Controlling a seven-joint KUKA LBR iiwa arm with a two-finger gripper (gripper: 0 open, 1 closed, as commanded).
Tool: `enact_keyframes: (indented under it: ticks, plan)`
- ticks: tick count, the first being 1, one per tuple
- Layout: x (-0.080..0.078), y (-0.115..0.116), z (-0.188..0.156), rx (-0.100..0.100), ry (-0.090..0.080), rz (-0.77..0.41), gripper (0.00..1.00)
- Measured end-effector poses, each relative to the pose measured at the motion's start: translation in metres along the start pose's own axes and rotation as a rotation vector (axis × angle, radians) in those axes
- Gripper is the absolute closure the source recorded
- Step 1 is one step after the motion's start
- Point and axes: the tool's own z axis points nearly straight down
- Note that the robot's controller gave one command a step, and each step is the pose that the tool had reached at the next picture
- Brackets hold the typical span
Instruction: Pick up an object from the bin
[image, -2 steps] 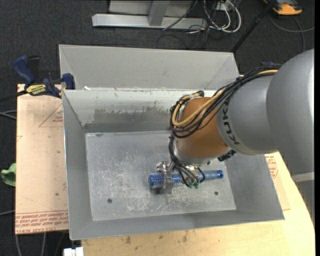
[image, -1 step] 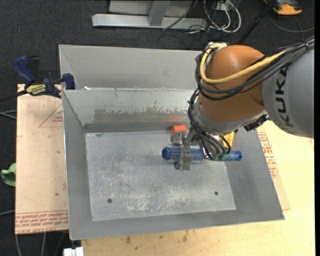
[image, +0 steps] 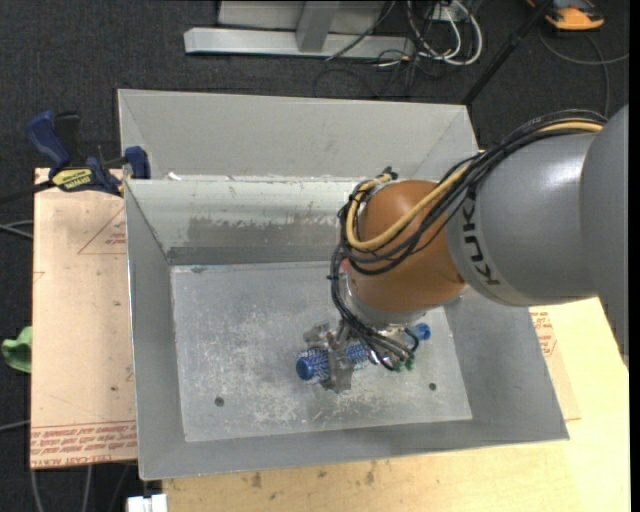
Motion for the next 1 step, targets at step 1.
enact_keyframes:
  ticks: [1]
  plan:
    - [0.0139, 0.0079, -0.1130, 0.003, -0.015, -0.035, 1.00]
